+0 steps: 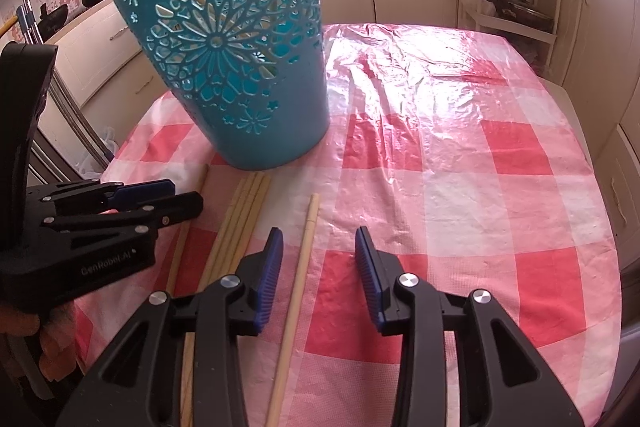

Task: Organize utensils
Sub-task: 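Close the left tool on a single wooden chopstick, then lift the chopstick over the teal bin and open the left tool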

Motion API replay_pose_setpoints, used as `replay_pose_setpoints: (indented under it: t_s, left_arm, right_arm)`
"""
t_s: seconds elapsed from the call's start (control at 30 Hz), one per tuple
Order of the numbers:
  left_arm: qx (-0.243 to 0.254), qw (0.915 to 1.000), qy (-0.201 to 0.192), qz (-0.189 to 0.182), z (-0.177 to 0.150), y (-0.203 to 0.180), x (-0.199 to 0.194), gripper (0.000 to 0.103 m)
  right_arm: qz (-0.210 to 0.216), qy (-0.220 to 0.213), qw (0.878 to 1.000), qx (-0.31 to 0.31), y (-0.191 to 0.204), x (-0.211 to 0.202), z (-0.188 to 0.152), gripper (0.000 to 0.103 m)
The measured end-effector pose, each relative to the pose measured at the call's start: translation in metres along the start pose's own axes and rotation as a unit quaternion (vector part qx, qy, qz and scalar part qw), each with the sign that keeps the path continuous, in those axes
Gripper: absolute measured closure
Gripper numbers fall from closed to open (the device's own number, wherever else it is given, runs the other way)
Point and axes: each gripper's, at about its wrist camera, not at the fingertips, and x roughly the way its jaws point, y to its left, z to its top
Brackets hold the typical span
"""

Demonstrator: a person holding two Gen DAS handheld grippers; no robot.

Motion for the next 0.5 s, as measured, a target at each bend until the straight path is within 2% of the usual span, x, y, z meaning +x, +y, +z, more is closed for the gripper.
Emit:
replay_pose_setpoints:
  t_s: [0.03, 0.1, 0.2, 0.3, 0.37, 0.5]
  left_arm:
    - [-0.004, 1.0000, 0.003, -0.008, 0.003, 0.004, 0.002, 0.086]
    - [-0.007, 0.9997, 0.010, -0.023, 0.004, 0.007, 0.003, 0.093]
    - [0.002, 0.9991, 0.017, -0.038, 0.001, 0.005, 0.001, 0.097]
    - [0.007, 0.9990, 0.019, -0.040, -0.003, 0.002, -0.004, 0.099]
    - [0.009, 0.9992, 0.011, -0.038, -0.005, 0.004, -0.016, 0.099]
    - [-0.004, 0.9981, -0.026, -0.056, -0.003, 0.015, -0.052, 0.099]
  right_arm:
    - [0.000, 0.000, 1.000, 0.000, 0.000, 0.000, 0.000, 0.066]
    - [0.000, 0.000, 1.000, -0.001, 0.000, 0.000, 0.000, 0.066]
    - [-0.009, 0.002, 1.000, -0.015, 0.003, 0.001, 0.001, 0.069]
    - [-0.017, 0.005, 0.999, -0.029, 0.007, 0.002, 0.000, 0.080]
    - [-0.021, 0.008, 0.999, -0.037, 0.008, 0.002, 0.000, 0.088]
    - [-0.023, 0.008, 0.999, -0.042, 0.008, 0.002, -0.002, 0.093]
